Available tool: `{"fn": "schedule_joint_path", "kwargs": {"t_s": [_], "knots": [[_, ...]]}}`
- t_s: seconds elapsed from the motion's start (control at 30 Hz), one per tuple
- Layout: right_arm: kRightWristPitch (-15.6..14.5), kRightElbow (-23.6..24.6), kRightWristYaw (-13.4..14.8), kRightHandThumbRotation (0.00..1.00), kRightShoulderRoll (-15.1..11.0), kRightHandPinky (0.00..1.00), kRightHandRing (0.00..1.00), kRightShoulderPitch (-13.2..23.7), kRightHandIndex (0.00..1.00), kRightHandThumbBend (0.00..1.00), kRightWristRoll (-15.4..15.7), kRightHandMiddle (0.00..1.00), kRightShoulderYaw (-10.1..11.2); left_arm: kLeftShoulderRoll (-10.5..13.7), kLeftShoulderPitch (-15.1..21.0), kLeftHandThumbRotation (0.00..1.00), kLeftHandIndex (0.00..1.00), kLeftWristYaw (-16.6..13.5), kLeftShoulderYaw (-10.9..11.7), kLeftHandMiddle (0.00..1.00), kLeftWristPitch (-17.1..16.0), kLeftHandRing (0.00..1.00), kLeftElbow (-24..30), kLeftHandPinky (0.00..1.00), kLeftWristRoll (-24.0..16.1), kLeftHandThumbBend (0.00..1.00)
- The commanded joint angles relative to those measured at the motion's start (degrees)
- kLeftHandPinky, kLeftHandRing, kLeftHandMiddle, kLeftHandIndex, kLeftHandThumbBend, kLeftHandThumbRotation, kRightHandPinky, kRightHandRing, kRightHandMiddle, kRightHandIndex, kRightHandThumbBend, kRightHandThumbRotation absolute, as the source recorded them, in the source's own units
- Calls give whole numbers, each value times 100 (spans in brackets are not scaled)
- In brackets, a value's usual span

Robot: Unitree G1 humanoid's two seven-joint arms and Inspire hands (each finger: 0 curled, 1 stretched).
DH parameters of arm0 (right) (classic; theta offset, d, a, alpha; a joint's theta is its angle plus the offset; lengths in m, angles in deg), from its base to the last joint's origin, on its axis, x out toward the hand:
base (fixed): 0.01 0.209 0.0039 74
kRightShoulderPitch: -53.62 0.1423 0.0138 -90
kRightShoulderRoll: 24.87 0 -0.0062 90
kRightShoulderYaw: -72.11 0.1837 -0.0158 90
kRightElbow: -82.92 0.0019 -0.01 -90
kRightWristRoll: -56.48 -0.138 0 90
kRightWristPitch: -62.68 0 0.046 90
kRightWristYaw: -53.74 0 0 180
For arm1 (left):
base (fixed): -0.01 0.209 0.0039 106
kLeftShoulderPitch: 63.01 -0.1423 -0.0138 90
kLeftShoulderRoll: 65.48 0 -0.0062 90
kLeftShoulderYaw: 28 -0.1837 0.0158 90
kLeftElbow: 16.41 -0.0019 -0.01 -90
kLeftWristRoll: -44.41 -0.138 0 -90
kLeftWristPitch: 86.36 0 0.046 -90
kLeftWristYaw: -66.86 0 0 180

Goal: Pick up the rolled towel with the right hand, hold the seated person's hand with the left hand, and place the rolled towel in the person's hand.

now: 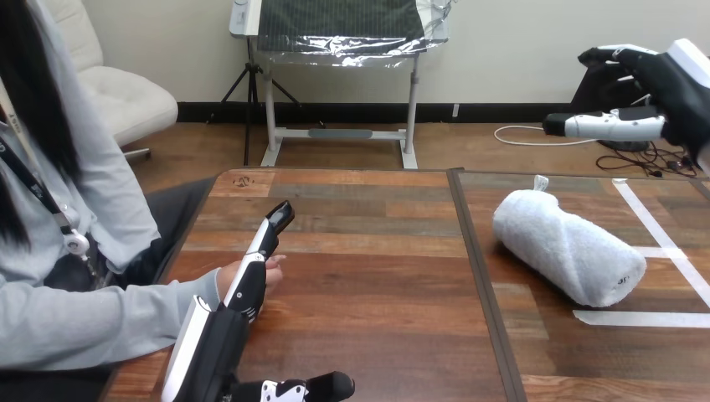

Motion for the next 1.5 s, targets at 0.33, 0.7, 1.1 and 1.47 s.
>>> {"fn": "schedule_joint_path", "kwargs": {"t_s": [0.33, 0.7, 1.1, 1.47], "knots": [[-21, -2591, 423, 51, 22, 43, 58, 2633, 87, 100, 964, 63, -1009, -89, 384, 57, 97, -26, -52, 98, -215, 100, 89, 100, 68, 100], [85, -3577, 753, 53, 253, 28, 41, 3053, 89, 100, 1221, 51, -1421, -67, 365, 57, 97, 11, -95, 98, -259, 100, 108, 100, 97, 100], [-76, -4248, 990, 58, 502, 37, 55, 3217, 93, 100, 1418, 65, -1705, -95, 248, 58, 97, -64, -13, 98, -259, 100, 239, 100, -38, 100], [-112, -4587, 1155, 65, 684, 53, 74, 3143, 94, 100, 1620, 83, -1989, -34, 57, 56, 96, -38, -21, 96, -282, 100, 439, 100, 51, 100]]}}
